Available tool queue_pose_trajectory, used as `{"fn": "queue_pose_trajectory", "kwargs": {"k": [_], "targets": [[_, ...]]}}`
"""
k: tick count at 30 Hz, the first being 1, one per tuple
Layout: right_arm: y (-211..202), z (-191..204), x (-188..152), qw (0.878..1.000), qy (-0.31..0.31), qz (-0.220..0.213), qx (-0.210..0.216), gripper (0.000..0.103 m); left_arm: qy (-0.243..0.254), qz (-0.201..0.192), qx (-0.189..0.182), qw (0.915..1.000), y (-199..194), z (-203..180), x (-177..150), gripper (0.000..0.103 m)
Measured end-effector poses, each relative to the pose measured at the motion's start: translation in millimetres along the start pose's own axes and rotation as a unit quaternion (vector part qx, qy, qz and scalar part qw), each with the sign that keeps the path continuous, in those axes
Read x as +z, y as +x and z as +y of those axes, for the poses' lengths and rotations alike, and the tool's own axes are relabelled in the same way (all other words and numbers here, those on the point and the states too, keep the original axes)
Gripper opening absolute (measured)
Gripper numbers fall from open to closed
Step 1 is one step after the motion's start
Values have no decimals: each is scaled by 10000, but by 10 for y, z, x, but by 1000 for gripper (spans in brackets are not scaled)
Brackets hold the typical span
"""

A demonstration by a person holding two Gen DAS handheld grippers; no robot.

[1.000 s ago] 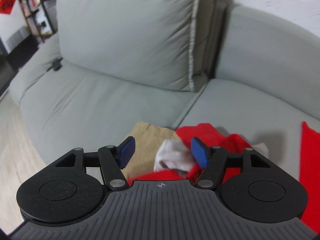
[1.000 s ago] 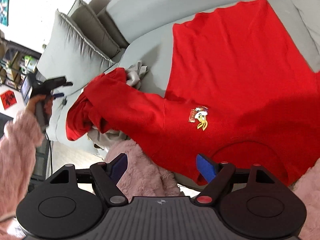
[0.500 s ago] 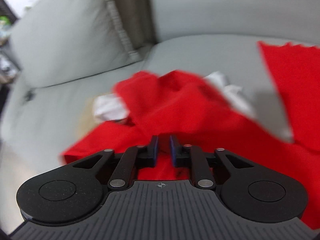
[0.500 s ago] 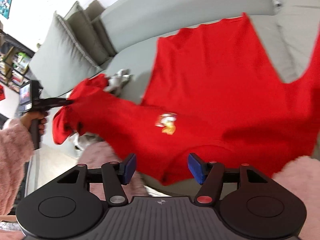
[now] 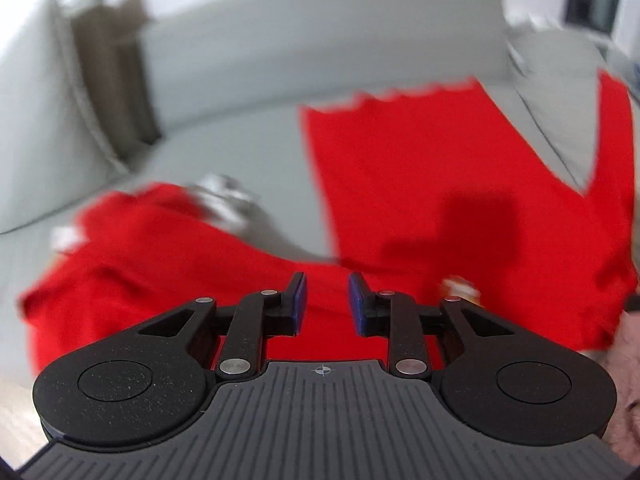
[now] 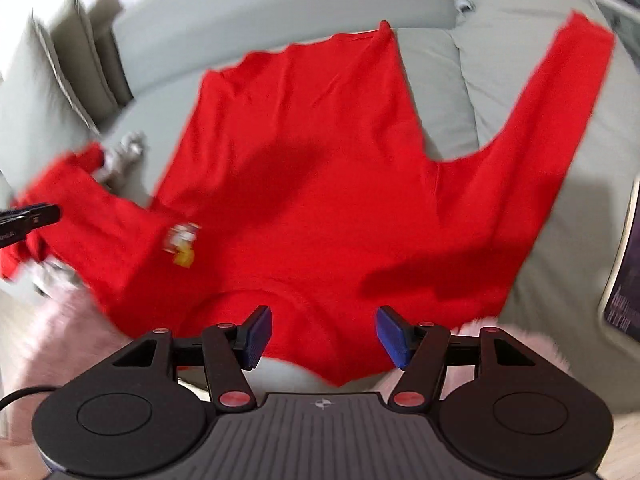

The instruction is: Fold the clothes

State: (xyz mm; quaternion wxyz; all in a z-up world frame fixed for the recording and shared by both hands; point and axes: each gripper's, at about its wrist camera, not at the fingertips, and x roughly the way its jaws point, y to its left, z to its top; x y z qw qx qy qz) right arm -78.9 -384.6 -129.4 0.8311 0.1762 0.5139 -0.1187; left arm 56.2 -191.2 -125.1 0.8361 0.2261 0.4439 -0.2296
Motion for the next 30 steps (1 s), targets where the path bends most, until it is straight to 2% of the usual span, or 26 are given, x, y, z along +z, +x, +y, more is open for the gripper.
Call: {"fn": "queue_pose_trajectory", "kwargs": {"k": [4,6,8,9,10,11,13,17,19,21,22,26,30], "targets": [[164,114,76,9996,-154,-199,-160,60,-19,175,37,9998,251,-397,-32,30],[257,167,72,9990,-262,-292,-229,53,-134,133,46,9998,374,-460,-101,32],[386,199,53,9985,-357,-290,-285,52,-106,166,167,9997,521,-426,-198,35],[446,193,27,9987,-366,-210,-269,52,-74,416,233,9988,631,-413,-284,35],[500,171,-2,9990,-364,-97,-248,52,-132,836,194,9962,757,-369,-390,35],[562,153,-42,9990,-360,47,-252,52,-232,1063,122,9940,834,-327,-461,33],[580,171,-146,9985,-456,37,-311,52,-299,955,-14,9950,804,-277,-555,31],[504,205,-203,9976,-320,451,-415,55,-315,1470,-125,9886,765,-246,-610,29],[486,200,-268,9966,-190,671,-437,55,-459,1600,-213,9858,759,-203,-666,29],[398,221,-302,9971,-140,607,-437,54,-575,1536,-284,9861,724,-167,-678,29],[340,237,-314,9975,-132,535,-431,55,-657,1386,-352,9875,656,-145,-674,28],[63,317,-320,9994,-150,130,-279,55,-697,861,-448,9928,448,-148,-711,42],[-47,350,-333,9996,-149,-44,-225,55,-705,769,-421,9936,404,-149,-782,45]]}}
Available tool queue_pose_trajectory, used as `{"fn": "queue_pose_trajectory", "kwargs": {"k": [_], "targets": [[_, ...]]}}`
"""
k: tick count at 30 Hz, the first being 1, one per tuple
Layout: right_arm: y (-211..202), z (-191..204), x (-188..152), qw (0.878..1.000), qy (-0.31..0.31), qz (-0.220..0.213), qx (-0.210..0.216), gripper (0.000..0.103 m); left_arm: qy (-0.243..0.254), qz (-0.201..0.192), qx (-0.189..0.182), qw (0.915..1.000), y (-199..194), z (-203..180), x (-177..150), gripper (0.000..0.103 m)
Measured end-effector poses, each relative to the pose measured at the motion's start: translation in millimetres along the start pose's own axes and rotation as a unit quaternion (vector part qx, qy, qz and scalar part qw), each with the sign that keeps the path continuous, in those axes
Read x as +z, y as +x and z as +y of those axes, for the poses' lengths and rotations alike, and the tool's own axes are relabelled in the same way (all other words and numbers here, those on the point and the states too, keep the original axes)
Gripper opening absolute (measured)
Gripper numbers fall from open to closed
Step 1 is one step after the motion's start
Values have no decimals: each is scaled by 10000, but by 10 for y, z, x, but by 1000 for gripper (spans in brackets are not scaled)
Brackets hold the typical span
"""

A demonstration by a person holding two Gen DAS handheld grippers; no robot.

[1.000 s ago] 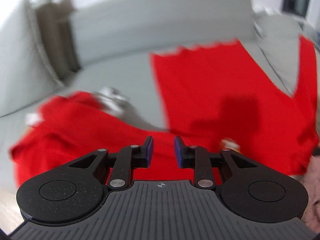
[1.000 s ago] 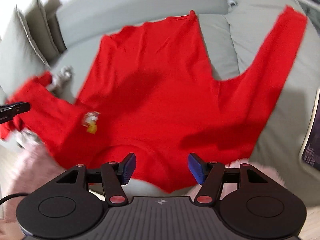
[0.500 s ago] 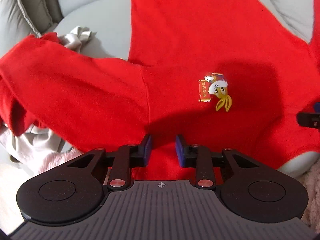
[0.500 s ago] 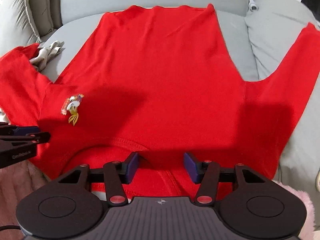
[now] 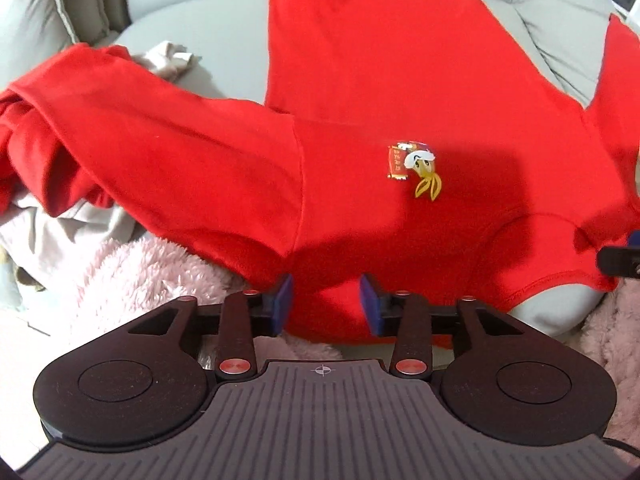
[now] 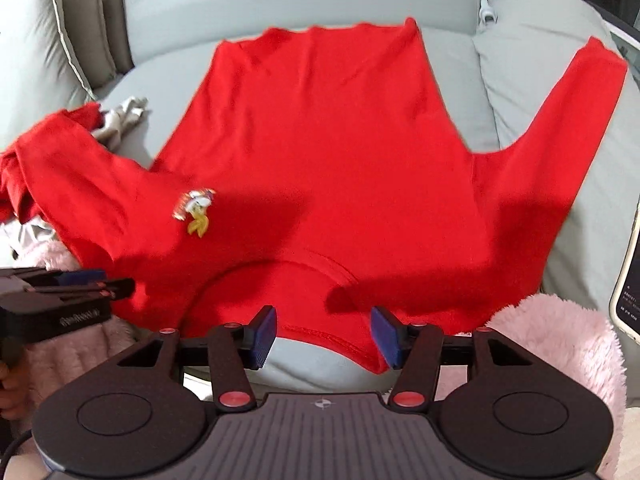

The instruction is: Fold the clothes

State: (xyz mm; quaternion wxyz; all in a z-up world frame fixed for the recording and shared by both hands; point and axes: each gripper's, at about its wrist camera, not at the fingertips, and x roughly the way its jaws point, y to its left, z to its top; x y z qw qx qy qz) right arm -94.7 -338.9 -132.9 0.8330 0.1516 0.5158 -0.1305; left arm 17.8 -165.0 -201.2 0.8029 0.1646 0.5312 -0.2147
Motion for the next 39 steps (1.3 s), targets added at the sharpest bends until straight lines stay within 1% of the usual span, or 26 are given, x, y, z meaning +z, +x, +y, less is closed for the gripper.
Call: {"fn": "queue_pose_trajectory", "kwargs": {"k": [2,6,9,10,12,13,16,18,19,21,24,26,27,28,30,31,34,37,38,39], "targets": [[23,26,-19,10000,17,-15,7,56,-27,-12,-2,10000,-17,21,-24,45],[96,32,-70,9998,132,53,149,56,-36,-28,-54,10000,-52,54,-73,45],[129,75,-84,9997,71,131,212,56,6,-2,-73,10000,-68,60,-100,45],[143,87,-83,9996,45,151,236,56,32,26,-79,10000,-7,36,-90,45],[167,93,-71,9994,12,162,290,59,84,76,-94,9999,22,16,-75,45],[176,93,-59,9994,6,151,324,59,92,76,-101,9999,26,12,-68,45],[225,64,11,9991,-5,100,403,59,66,0,-283,9996,-11,-2,7,45],[264,41,100,9990,-55,69,440,59,-14,-75,-499,9987,-43,5,165,45],[283,27,172,9989,-94,38,448,59,-35,-93,-586,9982,-44,12,292,45],[312,-9,346,9989,-179,-69,435,59,-122,-129,-642,9978,-31,32,470,45],[337,-70,652,9982,-309,-278,432,59,-405,-244,-686,9965,41,125,965,45],[346,-133,935,9971,-410,-484,428,59,-485,-338,-700,9958,93,185,1300,46],[354,-180,1092,9964,-430,-598,422,59,-523,-402,-679,9955,125,218,1483,48],[364,-228,1253,9956,-435,-711,428,60,-561,-468,-657,9952,158,251,1666,52],[408,-332,1574,9940,-372,-935,440,62,-606,-620,-574,9946,229,310,1976,54],[452,-396,1763,9927,-326,-1082,417,62,-631,-747,-485,9940,311,364,2231,54],[647,-557,2249,9888,-262,-1447,244,61,-671,-939,-289,9929,582,504,2758,55],[925,-759,2653,9850,-58,-1721,87,58,-701,-913,-353,9927,840,610,3046,59],[997,-800,2732,9846,11,-1744,72,58,-708,-881,-384,9929,972,656,3143,59],[1098,-850,2821,9848,73,-1737,49,58,-701,-857,-328,9933,1153,709,3254,59]]}}
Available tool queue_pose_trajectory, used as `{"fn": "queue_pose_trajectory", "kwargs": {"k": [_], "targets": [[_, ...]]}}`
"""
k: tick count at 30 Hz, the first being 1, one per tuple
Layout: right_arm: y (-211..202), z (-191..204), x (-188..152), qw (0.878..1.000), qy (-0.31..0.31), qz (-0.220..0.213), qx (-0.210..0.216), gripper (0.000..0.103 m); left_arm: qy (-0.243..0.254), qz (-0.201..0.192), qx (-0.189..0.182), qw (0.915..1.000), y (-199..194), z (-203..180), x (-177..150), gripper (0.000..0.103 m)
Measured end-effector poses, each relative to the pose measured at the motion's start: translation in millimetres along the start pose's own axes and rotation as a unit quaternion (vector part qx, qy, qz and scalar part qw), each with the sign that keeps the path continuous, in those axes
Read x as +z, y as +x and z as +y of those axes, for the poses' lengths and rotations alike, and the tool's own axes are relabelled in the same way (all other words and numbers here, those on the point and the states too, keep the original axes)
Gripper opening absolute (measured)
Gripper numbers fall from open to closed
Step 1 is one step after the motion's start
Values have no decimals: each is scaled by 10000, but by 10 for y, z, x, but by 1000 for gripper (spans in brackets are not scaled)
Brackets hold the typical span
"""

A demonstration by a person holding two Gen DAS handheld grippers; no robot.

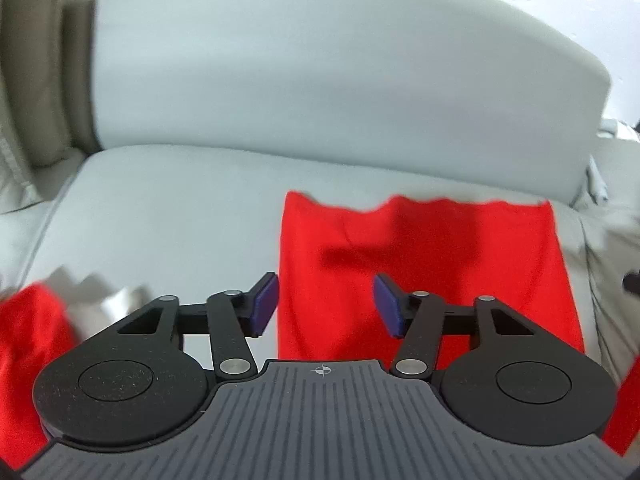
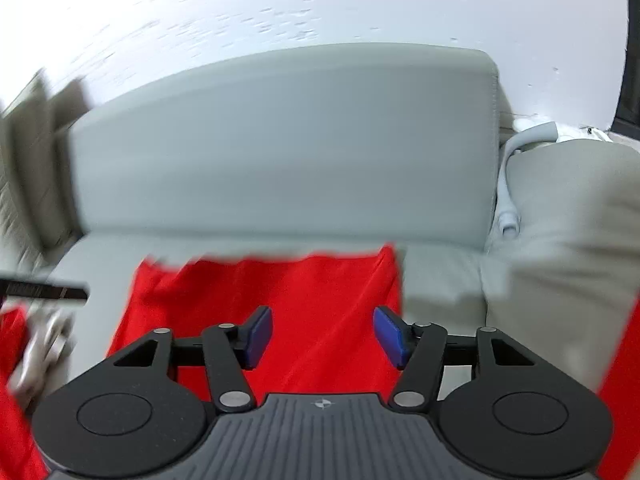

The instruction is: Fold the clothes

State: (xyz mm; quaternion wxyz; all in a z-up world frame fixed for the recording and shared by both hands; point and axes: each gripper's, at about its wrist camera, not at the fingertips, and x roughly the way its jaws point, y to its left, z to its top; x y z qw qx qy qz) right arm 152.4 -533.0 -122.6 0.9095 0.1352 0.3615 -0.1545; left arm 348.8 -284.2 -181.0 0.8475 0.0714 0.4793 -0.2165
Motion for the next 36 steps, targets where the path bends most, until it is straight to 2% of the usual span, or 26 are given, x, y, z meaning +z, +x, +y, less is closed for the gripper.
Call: {"fn": "queue_pose_trajectory", "kwargs": {"k": [3,5,7,8,10,12,13,14,15,17,19,20,22,25,26,27,28,29,30,33,34,35,36], "targets": [[544,-207,148,9998,107,59,-178,58,210,17,260,9994,402,82,132,59],[840,-291,172,9994,-6,136,-326,58,521,5,309,9982,674,81,193,58],[1105,-359,179,9987,-94,272,-410,50,755,-49,335,9966,791,45,215,57],[1213,-397,190,9986,-88,357,-384,44,1100,-144,370,9931,927,-4,241,56],[1426,-467,206,9983,-96,477,-318,44,1308,-157,412,9904,1019,-64,238,53],[1593,-511,214,9979,-144,578,-262,42,1599,-11,268,9868,1193,-117,225,39],[1649,-510,212,9973,-248,661,-226,38,1740,50,193,9845,1273,-142,216,21],[1675,-495,216,9966,-419,694,-175,24,1829,-50,96,9831,1261,-157,184,5],[1685,-477,233,9956,-588,722,-113,4,1907,-198,170,9813,1226,-185,158,4],[1556,-449,291,9962,-757,416,-109,3,1836,-595,341,9806,1117,-176,130,1],[1323,-466,328,9970,-728,-246,-135,3,1272,-1189,380,9840,924,-54,109,1],[1222,-487,315,9958,-683,-571,-227,3,1144,-1313,432,9838,917,-29,93,1],[1233,-523,229,9935,-687,-747,-520,3,1220,-1221,699,9825,1089,-52,55,3],[1563,-580,91,9950,-578,-39,-812,7,1372,-843,1247,9790,1393,-175,-2,14],[1647,-589,52,9942,-541,138,-915,9,1410,-864,1415,9760,1397,-240,0,17],[1664,-586,41,9938,-478,154,-992,15,1418,-842,1510,9747,1394,-274,13,22],[1642,-580,68,9936,-414,150,-1038,20,1410,-807,1602,9736,1383,-299,31,41],[1597,-585,110,9941,-310,159,-1031,31,1335,-717,1728,9732,1319,-302,94,56],[1496,-599,169,9951,-165,100,-968,36,1273,-734,1700,9744,1279,-287,116,58],[1122,-624,268,9959,-41,-211,-879,43,859,-791,1575,9806,1019,-101,174,65],[1003,-629,290,9959,-18,-284,-861,43,763,-731,1584,9817,959,-46,183,69],[879,-634,288,9963,45,-305,-807,43,590,-454,1558,9850,827,50,165,69],[686,-638,259,9968,181,-295,-726,45,545,-372,1531,9860,778,77,142,69]]}}
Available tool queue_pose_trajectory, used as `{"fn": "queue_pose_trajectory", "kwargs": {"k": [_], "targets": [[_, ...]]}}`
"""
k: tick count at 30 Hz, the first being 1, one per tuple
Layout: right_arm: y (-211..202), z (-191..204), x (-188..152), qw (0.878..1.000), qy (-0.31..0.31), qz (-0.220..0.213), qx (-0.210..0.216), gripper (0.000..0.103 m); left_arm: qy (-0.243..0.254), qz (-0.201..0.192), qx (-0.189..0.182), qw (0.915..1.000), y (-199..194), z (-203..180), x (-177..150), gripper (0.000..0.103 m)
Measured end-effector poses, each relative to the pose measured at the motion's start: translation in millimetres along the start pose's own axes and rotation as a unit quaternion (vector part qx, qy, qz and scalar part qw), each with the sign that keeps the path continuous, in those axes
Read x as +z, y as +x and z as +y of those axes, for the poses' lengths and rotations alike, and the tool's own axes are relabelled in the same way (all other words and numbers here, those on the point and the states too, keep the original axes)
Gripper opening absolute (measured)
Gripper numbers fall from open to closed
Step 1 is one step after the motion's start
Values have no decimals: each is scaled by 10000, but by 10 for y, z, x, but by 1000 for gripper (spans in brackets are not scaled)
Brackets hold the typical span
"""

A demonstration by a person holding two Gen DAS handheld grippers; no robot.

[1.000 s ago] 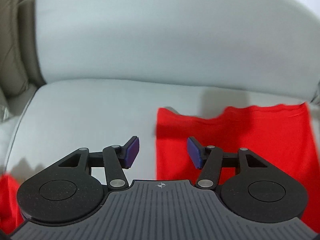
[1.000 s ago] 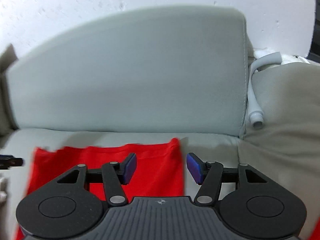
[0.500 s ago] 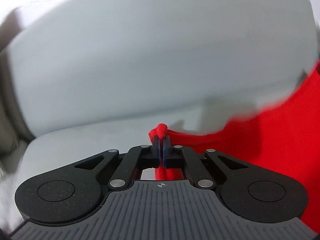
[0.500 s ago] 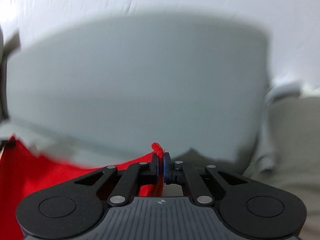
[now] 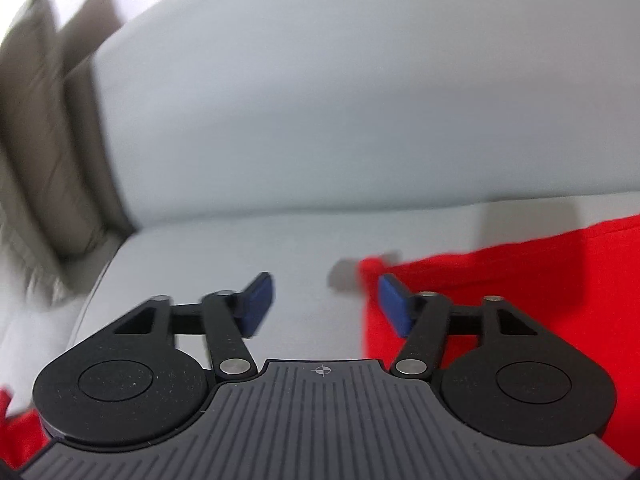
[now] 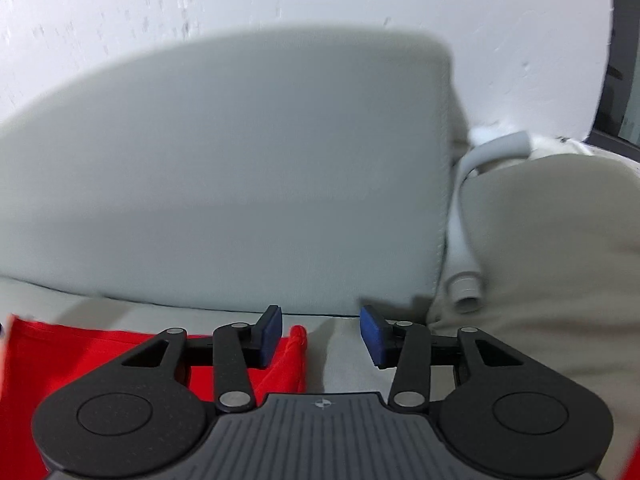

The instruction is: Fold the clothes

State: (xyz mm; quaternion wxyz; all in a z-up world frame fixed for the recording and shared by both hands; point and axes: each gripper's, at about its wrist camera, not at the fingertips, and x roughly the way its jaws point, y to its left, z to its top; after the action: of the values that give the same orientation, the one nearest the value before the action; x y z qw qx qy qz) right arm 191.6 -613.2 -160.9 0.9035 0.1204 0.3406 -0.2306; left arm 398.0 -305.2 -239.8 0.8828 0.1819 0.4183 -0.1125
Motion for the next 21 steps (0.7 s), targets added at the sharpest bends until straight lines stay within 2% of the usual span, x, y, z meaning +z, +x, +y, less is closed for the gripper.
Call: {"fn": "queue_pose_trajectory", "kwargs": {"k": [3,4,5,7,11,14,18,21], "targets": [[-463,-38,-124,9988,403,237,157,54,-156,349,-248,9990,-367,125,-213,69],[-617,5,-183,9980,470,355,224,56,-168,417,-422,9981,-586,143,-347,69],[-765,71,-248,9972,499,468,287,60,-149,436,-482,9978,-646,171,-420,69],[-972,181,-445,9967,345,657,329,60,34,561,-881,9945,-1098,107,-781,69],[-1213,356,-902,9946,-295,959,270,53,220,627,-1643,9842,-1662,-95,-1317,69],[-1285,334,-1119,9931,-490,1035,258,44,384,543,-1617,9846,-1829,-322,-1566,65],[-1372,345,-1155,9946,-460,890,268,43,108,464,-1589,9861,-1777,-506,-1596,64],[-1278,315,-1152,9952,-386,861,247,43,-143,572,-1512,9867,-1741,-628,-1667,63]]}}
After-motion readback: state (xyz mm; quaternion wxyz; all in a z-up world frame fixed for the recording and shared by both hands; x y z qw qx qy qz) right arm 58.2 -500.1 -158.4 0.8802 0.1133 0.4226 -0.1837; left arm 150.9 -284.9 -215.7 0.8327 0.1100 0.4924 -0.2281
